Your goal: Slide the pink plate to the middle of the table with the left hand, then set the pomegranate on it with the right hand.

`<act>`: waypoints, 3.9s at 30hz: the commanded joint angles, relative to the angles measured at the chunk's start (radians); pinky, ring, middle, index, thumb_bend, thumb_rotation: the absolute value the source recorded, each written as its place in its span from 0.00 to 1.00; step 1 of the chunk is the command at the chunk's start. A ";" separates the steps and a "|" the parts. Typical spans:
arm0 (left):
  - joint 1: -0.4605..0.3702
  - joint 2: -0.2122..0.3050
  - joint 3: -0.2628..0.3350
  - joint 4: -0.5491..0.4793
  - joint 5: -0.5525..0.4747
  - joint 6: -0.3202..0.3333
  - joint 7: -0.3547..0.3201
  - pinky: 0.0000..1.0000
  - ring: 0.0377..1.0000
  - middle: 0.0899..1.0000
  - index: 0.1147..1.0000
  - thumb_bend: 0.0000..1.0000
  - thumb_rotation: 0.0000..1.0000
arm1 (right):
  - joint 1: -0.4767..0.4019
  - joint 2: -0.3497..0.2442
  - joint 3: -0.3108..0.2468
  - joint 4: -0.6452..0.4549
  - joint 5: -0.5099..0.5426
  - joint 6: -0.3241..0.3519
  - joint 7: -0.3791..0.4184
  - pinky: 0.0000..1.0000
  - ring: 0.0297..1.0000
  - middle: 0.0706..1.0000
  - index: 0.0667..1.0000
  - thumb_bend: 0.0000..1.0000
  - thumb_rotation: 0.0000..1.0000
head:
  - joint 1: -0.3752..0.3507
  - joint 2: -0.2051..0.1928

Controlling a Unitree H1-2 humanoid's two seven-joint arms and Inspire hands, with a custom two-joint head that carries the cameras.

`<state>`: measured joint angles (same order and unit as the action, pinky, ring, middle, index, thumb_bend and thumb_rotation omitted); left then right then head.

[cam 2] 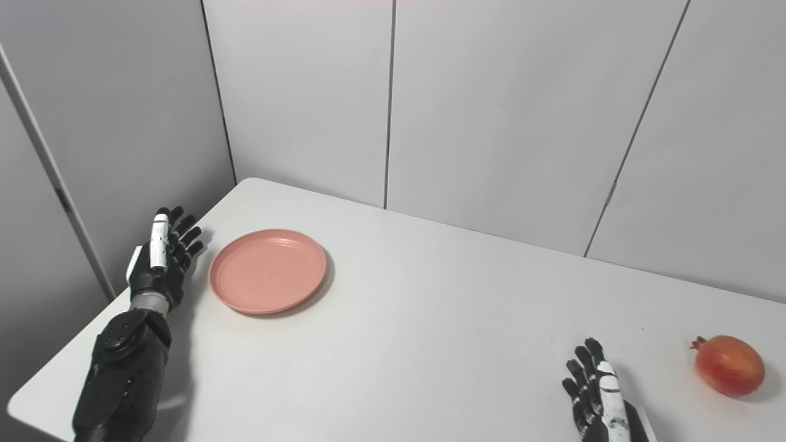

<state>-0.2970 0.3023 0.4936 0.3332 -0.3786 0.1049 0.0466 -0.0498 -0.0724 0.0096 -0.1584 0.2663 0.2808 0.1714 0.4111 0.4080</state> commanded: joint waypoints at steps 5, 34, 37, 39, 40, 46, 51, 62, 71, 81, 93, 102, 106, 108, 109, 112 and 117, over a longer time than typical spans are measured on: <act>-0.047 0.039 0.002 0.049 -0.062 -0.054 -0.096 0.92 0.92 0.92 0.91 0.38 1.00 | -0.034 0.003 -0.003 -0.044 0.003 -0.002 -0.003 1.00 1.00 1.00 1.00 0.12 1.00 | -0.002 0.003; -0.056 0.023 -0.078 0.152 -0.089 -0.077 -0.193 0.95 0.92 0.93 0.91 0.36 1.00 | -0.035 0.010 -0.001 -0.035 -0.009 -0.019 -0.011 1.00 1.00 1.00 1.00 0.12 1.00 | -0.024 0.017; -0.058 0.013 -0.080 0.148 -0.097 -0.060 -0.188 0.93 0.92 0.93 0.91 0.37 1.00 | -0.036 0.010 0.001 -0.027 -0.010 -0.032 -0.005 1.00 1.00 1.00 1.00 0.12 1.00 | -0.027 0.019; -0.057 0.008 -0.082 0.142 -0.098 -0.059 -0.187 0.93 0.92 0.93 0.92 0.37 1.00 | -0.036 0.010 0.000 -0.029 -0.006 -0.024 -0.004 1.00 1.00 1.00 1.00 0.13 1.00 | -0.031 0.021; -0.056 0.006 -0.083 0.139 -0.101 -0.059 -0.191 0.93 0.92 0.93 0.92 0.37 1.00 | -0.036 0.009 0.001 -0.031 -0.005 -0.019 -0.003 1.00 1.00 1.00 1.00 0.13 1.00 | -0.032 0.022; -0.041 -0.006 -0.107 0.080 -0.081 -0.037 -0.162 0.90 0.90 0.90 0.89 0.38 1.00 | -0.036 0.007 0.007 -0.027 -0.027 -0.028 -0.009 1.00 1.00 1.00 1.00 0.15 1.00 | -0.043 0.029; -0.036 -0.024 -0.121 0.036 -0.078 0.012 -0.139 0.89 0.89 0.89 0.88 0.38 1.00 | -0.034 0.010 0.007 -0.024 -0.035 -0.034 -0.008 1.00 1.00 1.00 1.00 0.16 1.00 | -0.055 0.037; -0.015 -0.066 -0.172 -0.051 -0.087 0.089 -0.175 0.91 0.90 0.91 0.89 0.37 1.00 | -0.034 0.015 0.005 -0.011 -0.031 -0.049 0.002 1.00 1.00 1.00 1.00 0.21 1.00 | -0.079 0.055; -0.012 -0.108 -0.218 -0.087 -0.087 0.137 -0.186 0.92 0.91 0.91 0.90 0.38 1.00 | -0.037 0.017 0.015 -0.010 -0.041 -0.052 0.002 1.00 1.00 1.00 1.00 0.24 1.00 | -0.111 0.070; -0.023 -0.153 -0.261 -0.095 -0.071 0.156 -0.179 0.93 0.91 0.92 0.90 0.38 1.00 | -0.037 0.022 0.022 -0.005 -0.050 -0.063 0.000 1.00 1.00 1.00 1.00 0.25 1.00 | -0.149 0.089; -0.027 -0.185 -0.334 -0.112 -0.074 0.175 -0.219 0.93 0.91 0.92 0.91 0.39 1.00 | -0.042 0.034 0.023 -0.004 -0.058 -0.065 -0.008 1.00 1.00 1.00 1.00 0.27 1.00 | -0.200 0.109; -0.022 -0.218 -0.400 -0.157 -0.050 0.234 -0.218 0.90 0.89 0.90 0.88 0.39 1.00 | -0.038 0.063 0.029 -0.021 -0.074 -0.046 -0.027 1.00 1.00 1.00 1.00 0.26 1.00 | -0.251 0.131; -0.024 -0.229 -0.438 -0.175 -0.040 0.250 -0.236 0.90 0.90 0.91 0.90 0.39 1.00 | -0.039 0.071 0.033 -0.028 -0.092 -0.041 -0.040 1.00 1.00 1.00 1.00 0.27 1.00 | -0.270 0.143; -0.023 -0.239 -0.452 -0.189 -0.036 0.261 -0.233 0.90 0.90 0.91 0.90 0.39 1.00 | -0.039 0.079 0.034 -0.038 -0.091 -0.028 -0.046 1.00 1.00 1.00 1.00 0.26 1.00 | -0.281 0.149; -0.022 -0.241 -0.455 -0.194 -0.035 0.265 -0.232 0.90 0.90 0.91 0.90 0.39 1.00 | -0.039 0.082 0.035 -0.041 -0.090 -0.024 -0.047 1.00 1.00 1.00 1.00 0.26 1.00 | -0.284 0.151; -0.014 -0.265 -0.468 -0.224 -0.031 0.279 -0.230 0.91 0.91 0.92 0.91 0.39 1.00 | -0.041 0.088 0.042 -0.040 -0.098 -0.030 -0.054 1.00 1.00 1.00 1.00 0.27 1.00 | -0.302 0.163; 0.002 -0.285 -0.488 -0.273 -0.023 0.297 -0.234 0.92 0.92 0.92 0.91 0.39 1.00 | -0.042 0.096 0.049 -0.050 -0.107 -0.011 -0.063 1.00 1.00 1.00 1.00 0.27 1.00 | -0.323 0.177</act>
<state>-0.2797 0.0225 0.0144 0.0930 -0.4101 0.3888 -0.1817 -0.0548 0.0136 0.0548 -0.1631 0.1569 0.2687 0.1127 0.0875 0.5844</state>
